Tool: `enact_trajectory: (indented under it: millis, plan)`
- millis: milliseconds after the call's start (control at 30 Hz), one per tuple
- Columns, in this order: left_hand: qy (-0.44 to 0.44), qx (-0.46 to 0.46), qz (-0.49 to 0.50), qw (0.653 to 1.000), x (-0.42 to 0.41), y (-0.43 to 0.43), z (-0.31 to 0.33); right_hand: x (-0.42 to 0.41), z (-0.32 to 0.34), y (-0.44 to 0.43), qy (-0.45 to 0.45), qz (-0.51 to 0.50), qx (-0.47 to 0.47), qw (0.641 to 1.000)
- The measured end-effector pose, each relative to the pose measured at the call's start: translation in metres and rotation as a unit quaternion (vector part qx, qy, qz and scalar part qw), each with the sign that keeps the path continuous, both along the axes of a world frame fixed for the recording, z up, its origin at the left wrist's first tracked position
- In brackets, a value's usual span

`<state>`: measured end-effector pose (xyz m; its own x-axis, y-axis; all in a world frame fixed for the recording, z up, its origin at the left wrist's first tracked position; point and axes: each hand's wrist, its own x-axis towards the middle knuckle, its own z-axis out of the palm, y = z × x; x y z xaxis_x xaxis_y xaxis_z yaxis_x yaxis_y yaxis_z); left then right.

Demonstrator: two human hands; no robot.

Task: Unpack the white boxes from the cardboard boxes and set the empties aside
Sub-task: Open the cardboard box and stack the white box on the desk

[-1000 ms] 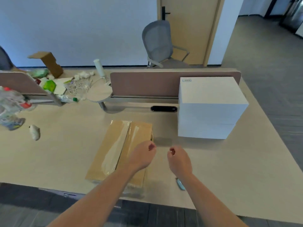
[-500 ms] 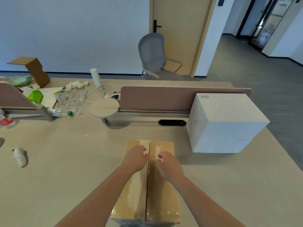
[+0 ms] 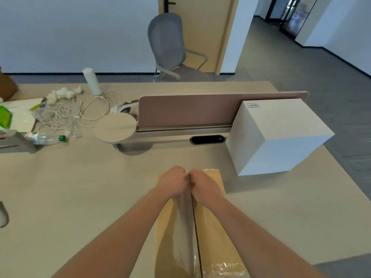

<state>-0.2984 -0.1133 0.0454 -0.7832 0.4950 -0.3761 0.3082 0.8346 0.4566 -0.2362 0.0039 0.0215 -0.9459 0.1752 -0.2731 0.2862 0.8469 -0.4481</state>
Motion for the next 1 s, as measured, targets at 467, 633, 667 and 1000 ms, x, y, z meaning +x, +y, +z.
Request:
enact_trajectory:
  millis: [467,633,667,1000]
  plan:
    - [-0.023,0.059,0.029,0.998,-0.022,0.008,-0.017,-0.025,-0.006,0.012,-0.009,0.015,-0.008,1.000]
    - [-0.013,0.058,0.059,0.997,-0.021,0.009,-0.004,-0.024,0.009,0.017,0.019,0.008,-0.012,1.000]
    - [-0.009,0.050,0.062,0.997,-0.020,0.009,0.000,-0.023,0.013,0.017,0.026,0.006,-0.007,1.000]
    - [0.138,-0.097,-0.056,0.984,0.021,0.004,0.026,0.023,0.068,0.014,0.117,0.038,0.205,0.971]
